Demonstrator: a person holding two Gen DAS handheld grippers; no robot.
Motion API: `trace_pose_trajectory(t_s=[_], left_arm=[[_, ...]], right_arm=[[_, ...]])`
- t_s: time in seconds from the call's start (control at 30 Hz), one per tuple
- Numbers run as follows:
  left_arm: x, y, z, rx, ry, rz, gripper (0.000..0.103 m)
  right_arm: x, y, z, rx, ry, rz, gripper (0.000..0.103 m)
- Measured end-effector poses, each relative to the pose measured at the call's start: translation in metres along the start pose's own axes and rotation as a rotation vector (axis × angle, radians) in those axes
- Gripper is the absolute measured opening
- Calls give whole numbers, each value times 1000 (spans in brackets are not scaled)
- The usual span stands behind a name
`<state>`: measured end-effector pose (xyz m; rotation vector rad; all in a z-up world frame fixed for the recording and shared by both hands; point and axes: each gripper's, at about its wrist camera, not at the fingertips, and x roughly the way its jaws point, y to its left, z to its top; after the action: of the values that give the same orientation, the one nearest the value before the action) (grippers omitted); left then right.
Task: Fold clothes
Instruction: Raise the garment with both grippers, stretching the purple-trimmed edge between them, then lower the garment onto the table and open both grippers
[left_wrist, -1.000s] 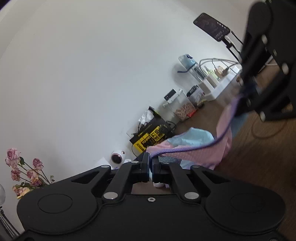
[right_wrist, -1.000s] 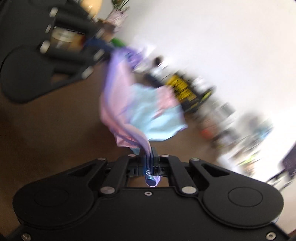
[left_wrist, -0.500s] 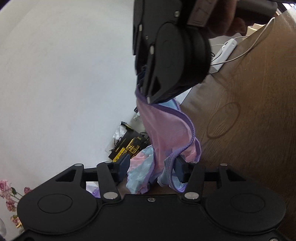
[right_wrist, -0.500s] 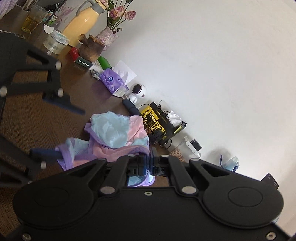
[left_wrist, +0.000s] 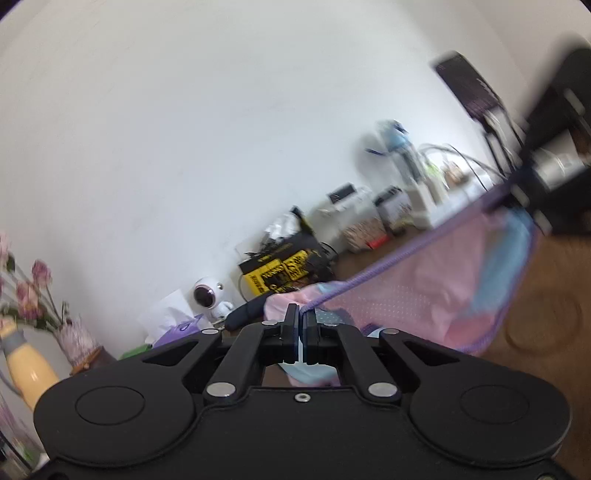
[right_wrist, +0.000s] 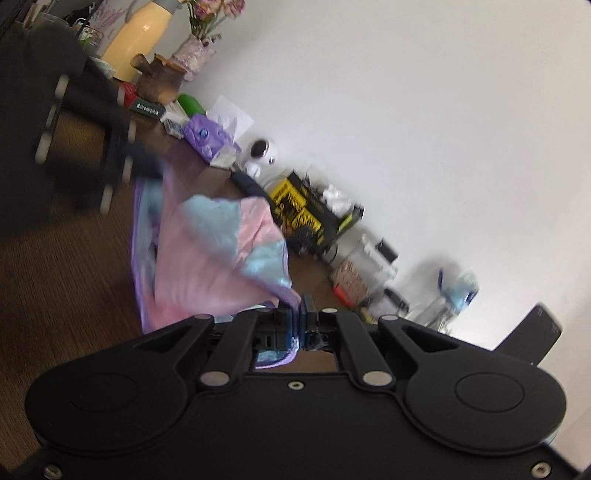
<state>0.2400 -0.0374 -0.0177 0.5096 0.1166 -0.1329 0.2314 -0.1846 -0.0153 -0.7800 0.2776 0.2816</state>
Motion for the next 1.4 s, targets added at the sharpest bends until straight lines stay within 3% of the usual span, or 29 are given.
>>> trace_pose_trajectory(t_s=[0.13, 0.23, 0.37, 0.53, 0.7, 0.9, 1.03, 1.27, 1.4], left_arm=[[18, 33, 54, 47, -44, 23, 2], [43, 78, 124, 58, -32, 35, 2], [72, 140, 203, 18, 48, -17, 2], [77, 179, 269, 39, 43, -19, 2], [79, 195, 320, 43, 5, 30, 2], [79, 197, 358, 43, -57, 81, 2], [90, 185, 363, 61, -73, 101, 3], [125, 163, 360, 77, -133, 162, 3], [145, 158, 366, 58, -191, 212, 2]], right_arm=[[17, -17, 28, -53, -4, 21, 5], [37, -66, 81, -51, -44, -9, 5], [56, -151, 160, -2, -53, 13, 5], [46, -226, 237, 1, -89, -20, 5], [36, -246, 272, -101, -99, -117, 5], [28, -264, 288, -146, -108, -185, 5], [34, -274, 287, -145, -117, -230, 5], [71, -275, 272, -138, -137, -306, 5], [100, -276, 268, -103, -168, -394, 5]])
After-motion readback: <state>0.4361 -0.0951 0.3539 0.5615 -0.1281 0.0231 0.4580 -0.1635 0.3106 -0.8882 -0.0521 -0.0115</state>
